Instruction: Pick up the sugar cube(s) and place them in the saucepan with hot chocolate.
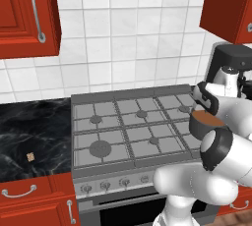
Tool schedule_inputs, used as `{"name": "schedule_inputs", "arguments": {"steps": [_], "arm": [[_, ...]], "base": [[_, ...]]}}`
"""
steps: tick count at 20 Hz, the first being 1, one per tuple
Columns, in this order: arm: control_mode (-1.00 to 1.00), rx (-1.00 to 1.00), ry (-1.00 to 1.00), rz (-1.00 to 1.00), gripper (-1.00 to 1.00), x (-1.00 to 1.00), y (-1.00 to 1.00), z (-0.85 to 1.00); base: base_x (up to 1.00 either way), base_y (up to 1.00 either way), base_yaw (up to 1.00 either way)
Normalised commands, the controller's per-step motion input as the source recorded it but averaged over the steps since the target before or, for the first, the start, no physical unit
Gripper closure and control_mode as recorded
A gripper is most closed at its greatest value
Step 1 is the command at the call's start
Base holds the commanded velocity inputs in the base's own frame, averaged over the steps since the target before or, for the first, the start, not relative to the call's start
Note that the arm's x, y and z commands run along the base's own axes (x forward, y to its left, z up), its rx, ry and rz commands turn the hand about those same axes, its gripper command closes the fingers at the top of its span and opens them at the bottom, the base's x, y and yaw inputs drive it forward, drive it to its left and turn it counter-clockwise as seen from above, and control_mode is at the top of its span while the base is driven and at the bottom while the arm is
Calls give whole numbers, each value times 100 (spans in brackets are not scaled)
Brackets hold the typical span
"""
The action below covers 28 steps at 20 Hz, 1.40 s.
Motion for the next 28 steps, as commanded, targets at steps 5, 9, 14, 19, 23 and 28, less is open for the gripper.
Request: {"name": "schedule_inputs", "arguments": {"steps": [5, 9, 14, 19, 23, 28], "arm": [[-100, 0, 0, 0, 100, 21, -13, -21], [-100, 0, 0, 0, 100, 12, -10, -18], [-100, 0, 0, 0, 100, 6, -8, -17], [-100, 0, 0, 0, 100, 1, -4, -18], [-100, 0, 0, 0, 100, 0, -2, -8], [-100, 0, 0, 0, -100, 0, 0, 0]], "base": [[0, 0, 0], [0, 0, 0], [0, 0, 0], [0, 0, 0], [0, 0, 0], [0, 0, 0]]}}
